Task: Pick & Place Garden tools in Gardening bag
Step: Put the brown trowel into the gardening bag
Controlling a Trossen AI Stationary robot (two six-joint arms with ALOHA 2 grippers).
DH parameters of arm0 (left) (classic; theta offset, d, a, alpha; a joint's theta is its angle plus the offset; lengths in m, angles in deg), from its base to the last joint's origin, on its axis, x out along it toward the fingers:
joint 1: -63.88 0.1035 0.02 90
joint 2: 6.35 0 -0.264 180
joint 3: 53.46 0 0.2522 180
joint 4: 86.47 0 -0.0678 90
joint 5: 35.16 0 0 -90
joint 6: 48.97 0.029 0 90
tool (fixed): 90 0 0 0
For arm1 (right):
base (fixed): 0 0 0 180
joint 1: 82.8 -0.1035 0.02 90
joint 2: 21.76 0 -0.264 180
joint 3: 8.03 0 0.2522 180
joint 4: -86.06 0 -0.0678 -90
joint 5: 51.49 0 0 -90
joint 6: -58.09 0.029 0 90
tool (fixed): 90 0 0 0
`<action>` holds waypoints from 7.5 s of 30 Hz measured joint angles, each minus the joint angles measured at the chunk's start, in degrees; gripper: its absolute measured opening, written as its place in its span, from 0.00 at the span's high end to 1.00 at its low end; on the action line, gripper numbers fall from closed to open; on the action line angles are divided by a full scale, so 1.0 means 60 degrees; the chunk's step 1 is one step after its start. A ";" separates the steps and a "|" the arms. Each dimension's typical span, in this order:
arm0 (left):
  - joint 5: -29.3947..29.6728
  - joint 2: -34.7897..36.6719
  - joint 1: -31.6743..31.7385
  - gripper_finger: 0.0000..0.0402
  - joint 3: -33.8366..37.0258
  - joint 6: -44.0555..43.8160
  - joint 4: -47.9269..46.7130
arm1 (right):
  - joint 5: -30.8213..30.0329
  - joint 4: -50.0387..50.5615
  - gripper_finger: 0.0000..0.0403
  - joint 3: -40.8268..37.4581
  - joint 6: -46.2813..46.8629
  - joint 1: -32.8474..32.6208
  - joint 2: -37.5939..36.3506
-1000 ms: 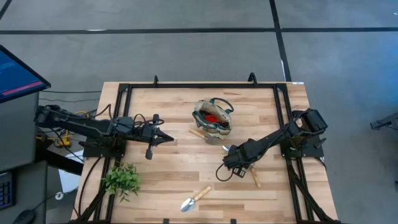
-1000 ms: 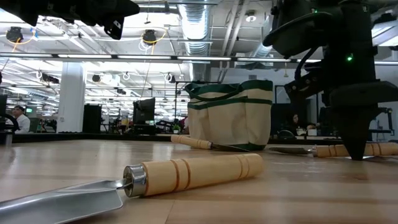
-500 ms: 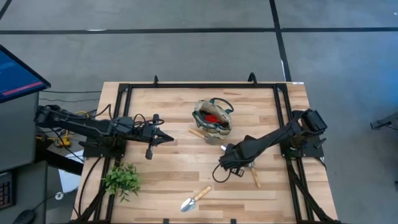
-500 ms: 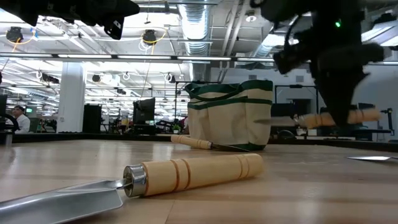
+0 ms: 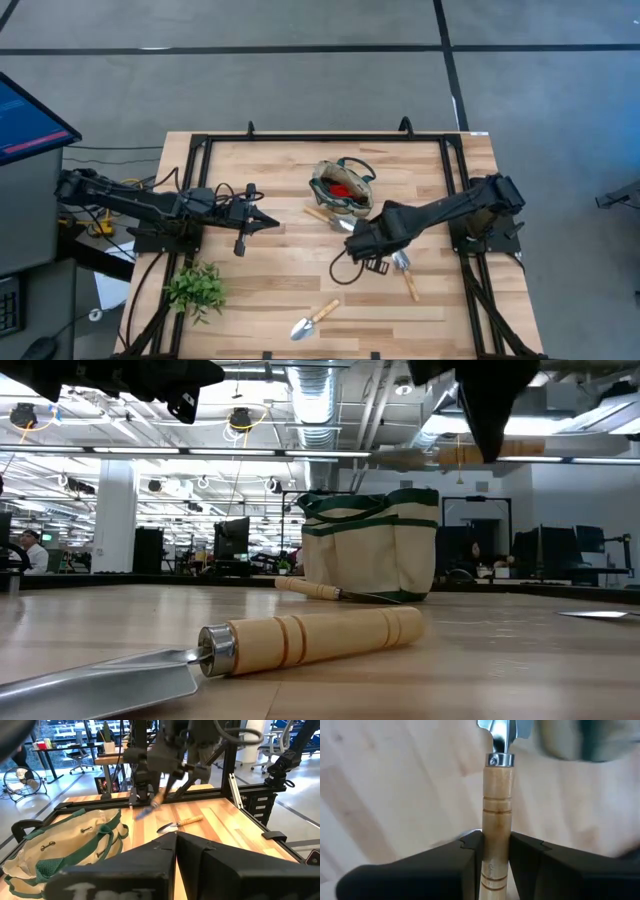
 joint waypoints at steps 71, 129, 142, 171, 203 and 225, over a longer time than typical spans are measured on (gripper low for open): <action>0.0011 0.0000 0.0004 1.00 -0.0004 0.0076 -0.0076 | 0.0441 -0.4725 0.82 -0.1659 -0.4051 0.4532 0.0015; -0.0357 0.0000 -0.0015 1.00 0.0193 -0.0171 -0.0419 | 0.0881 -0.5093 1.00 -0.4781 0.7145 -0.1614 -0.2117; -0.0359 0.0000 -0.0015 1.00 0.0197 -0.0175 -0.0421 | 0.2828 -0.4782 1.00 -0.4784 1.0438 -0.3489 -0.1235; -0.0361 0.0000 -0.0015 1.00 0.0197 -0.0149 -0.0266 | 0.2188 -0.5483 0.66 -0.6325 1.1919 -0.4544 -0.1235; -0.0357 0.0000 -0.0015 1.00 0.0197 -0.0146 -0.0269 | 0.1913 -0.7057 0.72 -0.7052 1.1929 -0.4544 -0.1231; -0.0357 -0.0004 -0.0015 1.00 0.0198 -0.0146 -0.0251 | 0.2200 -0.6275 0.87 -0.6487 1.0941 -0.4448 -0.1198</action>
